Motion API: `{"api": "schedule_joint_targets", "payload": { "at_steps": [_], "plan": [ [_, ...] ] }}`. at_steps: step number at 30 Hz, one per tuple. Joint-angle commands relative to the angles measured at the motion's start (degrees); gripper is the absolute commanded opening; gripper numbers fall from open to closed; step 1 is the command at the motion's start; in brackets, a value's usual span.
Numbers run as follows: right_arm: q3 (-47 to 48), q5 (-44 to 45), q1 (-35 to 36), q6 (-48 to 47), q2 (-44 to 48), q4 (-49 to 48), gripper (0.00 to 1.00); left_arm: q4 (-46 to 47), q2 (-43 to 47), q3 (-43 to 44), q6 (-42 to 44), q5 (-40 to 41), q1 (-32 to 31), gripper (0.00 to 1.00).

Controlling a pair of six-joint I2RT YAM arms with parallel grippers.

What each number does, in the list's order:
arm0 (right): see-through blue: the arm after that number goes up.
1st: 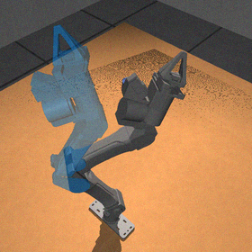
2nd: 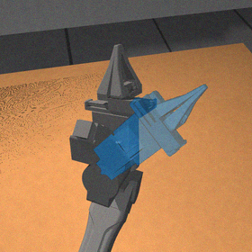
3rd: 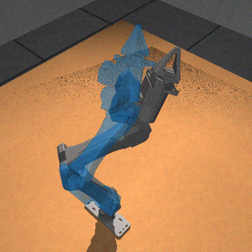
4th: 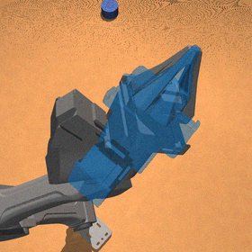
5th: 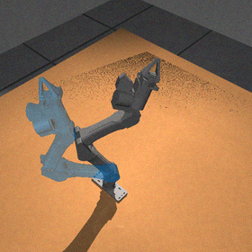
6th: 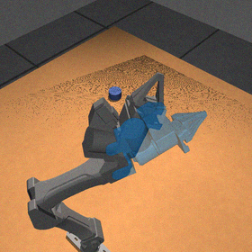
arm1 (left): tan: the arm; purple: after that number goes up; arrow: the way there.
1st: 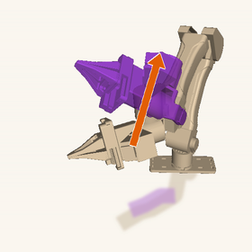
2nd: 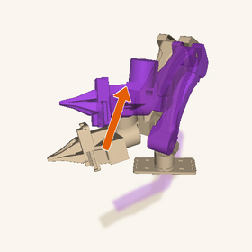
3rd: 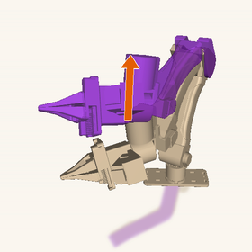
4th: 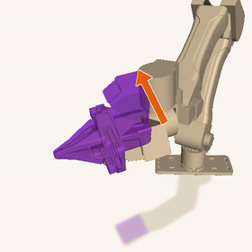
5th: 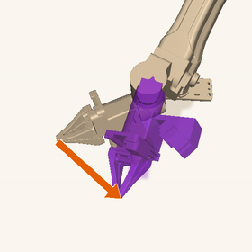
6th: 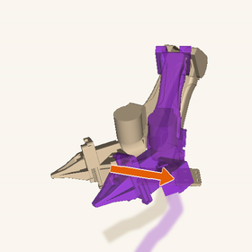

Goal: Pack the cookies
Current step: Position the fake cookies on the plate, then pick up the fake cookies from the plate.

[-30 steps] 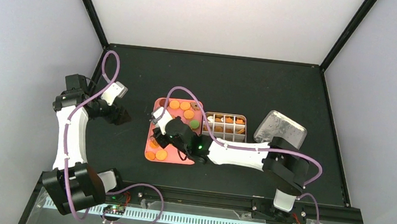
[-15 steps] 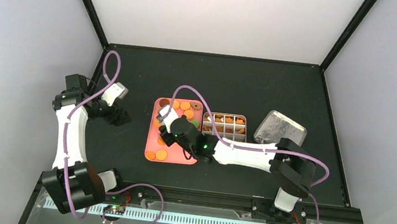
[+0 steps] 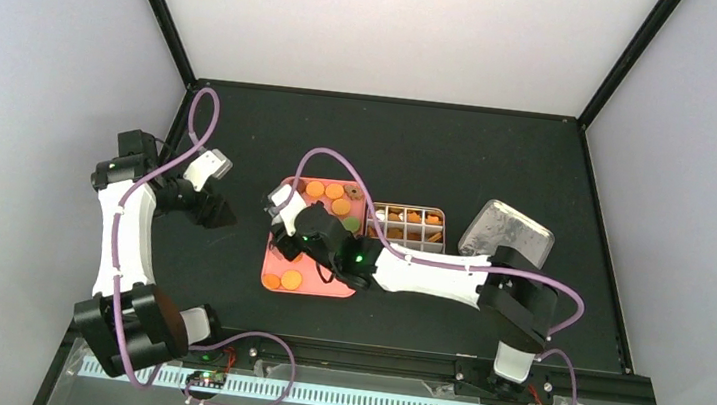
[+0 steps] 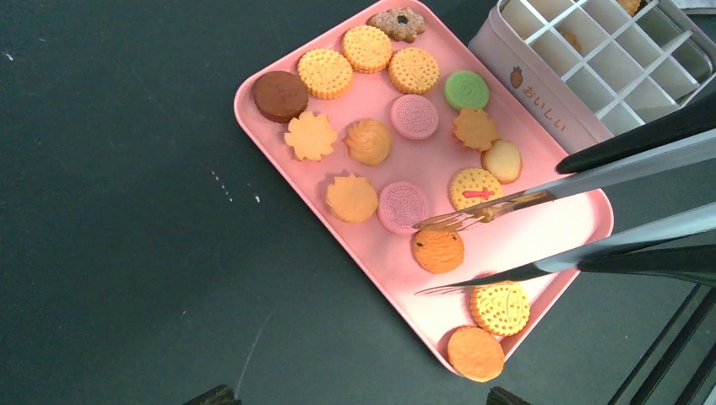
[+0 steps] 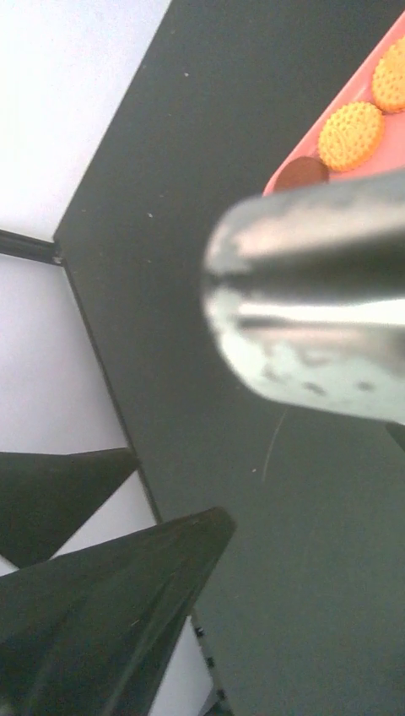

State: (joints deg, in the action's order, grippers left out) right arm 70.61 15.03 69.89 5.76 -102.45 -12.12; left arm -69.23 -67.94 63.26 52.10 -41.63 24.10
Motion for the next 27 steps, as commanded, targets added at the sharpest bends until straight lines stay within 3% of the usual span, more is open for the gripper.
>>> {"api": "schedule_joint_targets", "payload": {
  "at_steps": [1, 14, 27],
  "plan": [
    [2.04, 0.86, 0.34, -1.19, -2.31, -0.94, 0.37, -0.93, -0.76, 0.72, 1.34, -1.82, 0.56, 0.78],
    [-1.63, 8.85, 0.36, -0.11, -1.34, 0.62, 0.36, 0.03, 0.40, 1.66, 2.12, -3.27, 0.51, 0.79],
    [-8.19, 11.47, 0.99, 5.08, 3.88, 3.07, 0.36, -0.86, -0.19, 1.64, 2.29, -5.76, 0.51, 0.79]
  ]
}}
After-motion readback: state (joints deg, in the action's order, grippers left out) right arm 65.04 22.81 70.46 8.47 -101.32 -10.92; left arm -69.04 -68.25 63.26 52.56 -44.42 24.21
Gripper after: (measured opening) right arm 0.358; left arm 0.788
